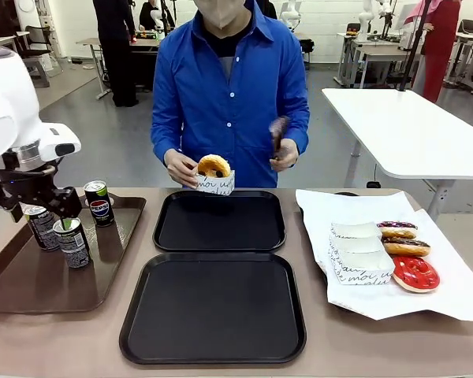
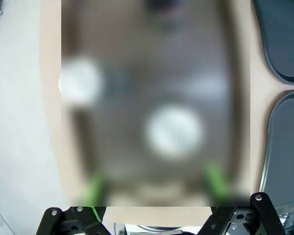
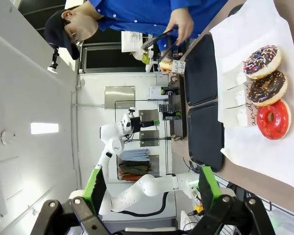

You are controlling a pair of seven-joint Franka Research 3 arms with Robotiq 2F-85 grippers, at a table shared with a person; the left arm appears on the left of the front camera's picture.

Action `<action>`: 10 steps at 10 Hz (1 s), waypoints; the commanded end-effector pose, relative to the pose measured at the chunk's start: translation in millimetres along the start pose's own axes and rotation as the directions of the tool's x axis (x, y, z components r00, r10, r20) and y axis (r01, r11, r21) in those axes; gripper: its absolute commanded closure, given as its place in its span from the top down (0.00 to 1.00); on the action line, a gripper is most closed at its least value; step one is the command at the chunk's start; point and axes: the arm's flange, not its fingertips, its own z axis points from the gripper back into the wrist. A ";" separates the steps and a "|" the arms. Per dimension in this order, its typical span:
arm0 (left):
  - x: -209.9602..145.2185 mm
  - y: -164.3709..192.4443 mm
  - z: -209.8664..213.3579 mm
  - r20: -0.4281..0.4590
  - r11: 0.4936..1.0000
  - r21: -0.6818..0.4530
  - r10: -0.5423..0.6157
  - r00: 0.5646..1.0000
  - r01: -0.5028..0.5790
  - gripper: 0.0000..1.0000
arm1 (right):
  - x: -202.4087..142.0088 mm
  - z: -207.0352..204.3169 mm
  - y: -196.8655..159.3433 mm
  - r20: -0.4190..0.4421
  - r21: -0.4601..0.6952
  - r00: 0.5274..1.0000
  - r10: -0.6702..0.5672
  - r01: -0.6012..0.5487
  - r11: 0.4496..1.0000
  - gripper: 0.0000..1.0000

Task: Set up donuts and drinks on trays.
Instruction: Pick up one Pepsi coke and place it on the Flat Tray.

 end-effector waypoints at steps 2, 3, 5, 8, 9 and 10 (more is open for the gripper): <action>1.6 1.4 5.3 -0.028 0.995 -0.077 0.056 0.998 -0.058 1.00 | -0.5 0.1 -0.4 -0.002 0.015 1.000 -0.002 0.002 1.000 1.00; 6.5 -0.1 -1.9 -0.039 0.994 -0.083 0.062 0.997 -0.065 1.00 | -0.5 0.1 -0.4 -0.002 0.015 1.000 -0.002 0.002 1.000 1.00; 17.1 -7.7 -16.2 -0.045 0.992 -0.104 0.070 0.997 -0.075 1.00 | -0.5 0.1 -0.4 -0.002 0.015 1.000 -0.002 0.002 1.000 1.00; 13.7 -15.9 -30.7 -0.050 0.990 -0.119 0.075 0.996 -0.080 1.00 | -0.5 0.1 -0.4 -0.002 0.015 1.000 -0.002 0.002 1.000 1.00; 16.6 -17.4 -33.2 -0.034 0.991 -0.112 0.073 0.997 -0.076 1.00 | -0.5 0.1 -0.4 -0.002 0.015 1.000 -0.002 0.002 1.000 1.00; 23.7 -18.4 -35.7 -0.024 0.990 -0.116 0.073 0.997 -0.075 1.00 | -0.5 0.1 -0.4 -0.002 0.015 1.000 -0.002 0.002 1.000 1.00</action>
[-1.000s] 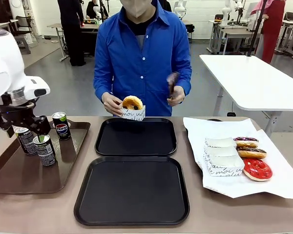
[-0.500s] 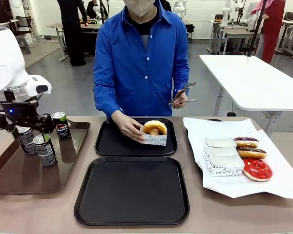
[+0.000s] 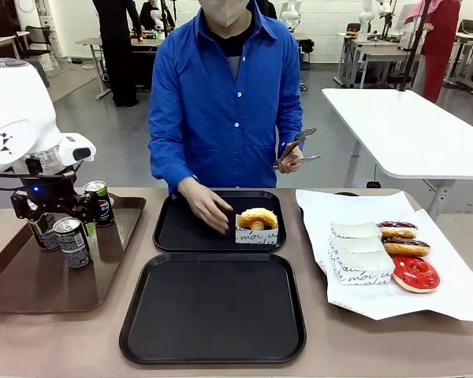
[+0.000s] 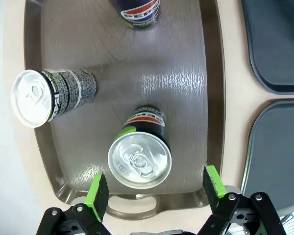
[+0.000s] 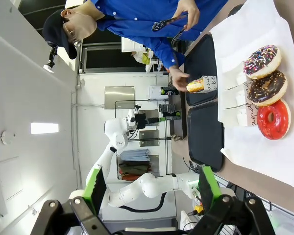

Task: Set up donuts and drinks on trays.
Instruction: Pick up one Pepsi coke and place it on the Flat Tray.

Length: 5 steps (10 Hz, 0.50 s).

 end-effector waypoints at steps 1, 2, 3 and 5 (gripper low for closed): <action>12.0 -2.5 -7.1 0.035 0.999 -0.027 0.036 0.999 -0.035 1.00 | -0.5 0.1 -0.3 -0.002 0.015 1.000 -0.002 0.002 1.000 1.00; 14.5 0.6 -9.5 0.038 0.999 -0.035 0.041 0.998 -0.040 1.00 | -0.5 0.1 -0.3 -0.002 0.015 1.000 -0.002 0.002 1.000 1.00; 18.0 3.4 -11.2 0.044 0.998 -0.037 0.048 0.998 -0.046 1.00 | -0.5 0.1 -0.3 -0.002 0.015 1.000 -0.002 0.002 1.000 1.00; 26.0 5.4 -14.4 0.042 0.998 -0.029 0.056 0.998 -0.054 1.00 | -0.5 0.1 -0.3 -0.002 0.015 1.000 -0.002 0.002 1.000 1.00</action>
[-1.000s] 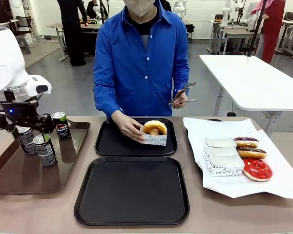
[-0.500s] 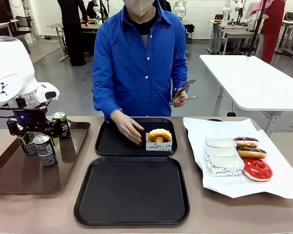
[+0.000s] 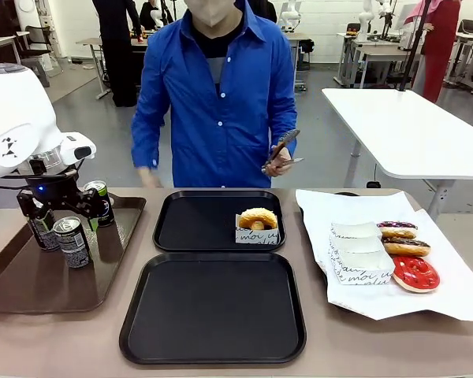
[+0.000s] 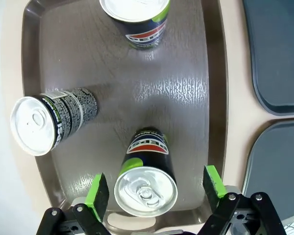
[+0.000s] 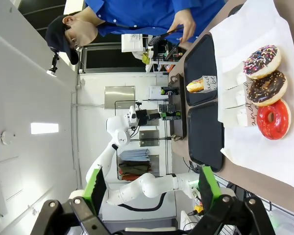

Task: Set up donuts and drinks on trays.
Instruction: Pick up one Pepsi coke and place it on the Flat Tray.

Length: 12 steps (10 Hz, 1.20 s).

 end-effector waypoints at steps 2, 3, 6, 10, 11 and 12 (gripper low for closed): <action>11.9 -1.5 -6.9 0.010 0.999 0.011 0.032 0.999 -0.032 1.00 | -0.5 0.2 -0.3 -0.002 0.015 1.000 -0.002 0.002 1.000 1.00; 11.0 -0.3 -10.3 0.004 0.999 0.008 0.037 0.999 -0.037 1.00 | -0.5 0.2 -0.3 -0.002 0.015 1.000 -0.002 0.002 1.000 1.00; 14.7 2.9 -19.0 -0.025 0.999 0.025 0.043 0.999 -0.042 1.00 | -0.5 0.2 -0.3 -0.002 0.015 1.000 -0.002 0.002 1.000 1.00; 10.8 7.6 -18.9 -0.033 0.999 0.027 0.040 0.999 -0.039 1.00 | -0.5 0.2 -0.3 -0.002 0.015 1.000 -0.002 0.002 1.000 1.00; 10.3 8.3 -19.3 -0.043 0.999 0.025 0.035 0.998 -0.034 1.00 | -0.5 0.2 -0.3 -0.002 0.015 1.000 -0.002 0.002 1.000 1.00; 10.6 9.5 -18.0 -0.048 0.999 0.023 0.032 0.998 -0.031 1.00 | -0.5 0.2 -0.3 -0.002 0.015 1.000 -0.002 0.002 1.000 1.00</action>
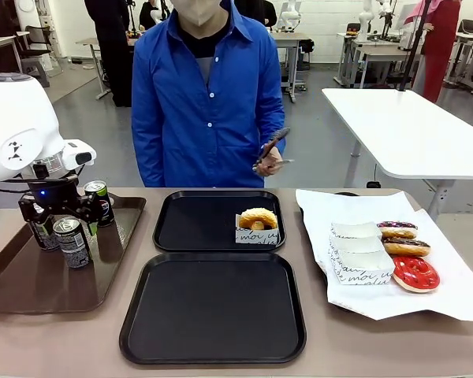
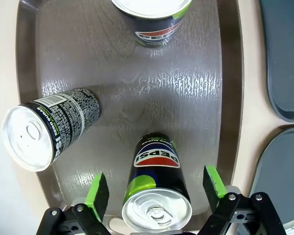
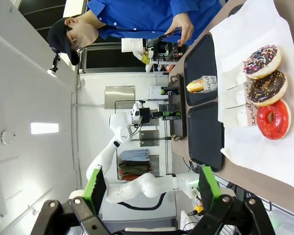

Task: Set up donuts and drinks on trays.
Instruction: Pick up one Pepsi coke and place it on the Flat Tray.

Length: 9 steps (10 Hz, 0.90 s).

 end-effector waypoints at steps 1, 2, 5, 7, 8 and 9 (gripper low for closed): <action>1.4 3.7 3.9 -0.001 1.000 0.021 0.017 1.000 -0.017 1.00 | -0.5 0.1 -0.3 -0.002 0.015 1.000 -0.002 0.002 1.000 1.00; -0.9 6.3 4.6 0.000 1.000 0.022 0.015 1.000 -0.015 1.00 | -0.5 0.1 -0.3 -0.002 0.015 1.000 -0.002 0.002 1.000 1.00; -3.1 6.8 4.6 -0.026 1.000 0.023 0.013 1.000 -0.012 0.93 | -0.5 0.1 -0.3 -0.002 0.015 1.000 -0.002 0.002 1.000 1.00; -2.6 6.8 4.0 -0.029 1.000 0.021 0.022 0.999 -0.021 0.74 | -0.5 0.1 -0.3 -0.002 0.015 1.000 -0.002 0.002 1.000 1.00; -3.0 7.8 3.8 -0.032 1.000 0.021 0.023 0.999 -0.022 0.62 | -0.5 0.1 -0.3 -0.002 0.015 1.000 -0.002 0.002 1.000 1.00; -2.6 8.4 3.5 -0.033 1.000 0.021 0.023 0.999 -0.023 0.55 | -0.5 0.1 -0.3 -0.002 0.015 1.000 -0.002 0.002 1.000 1.00</action>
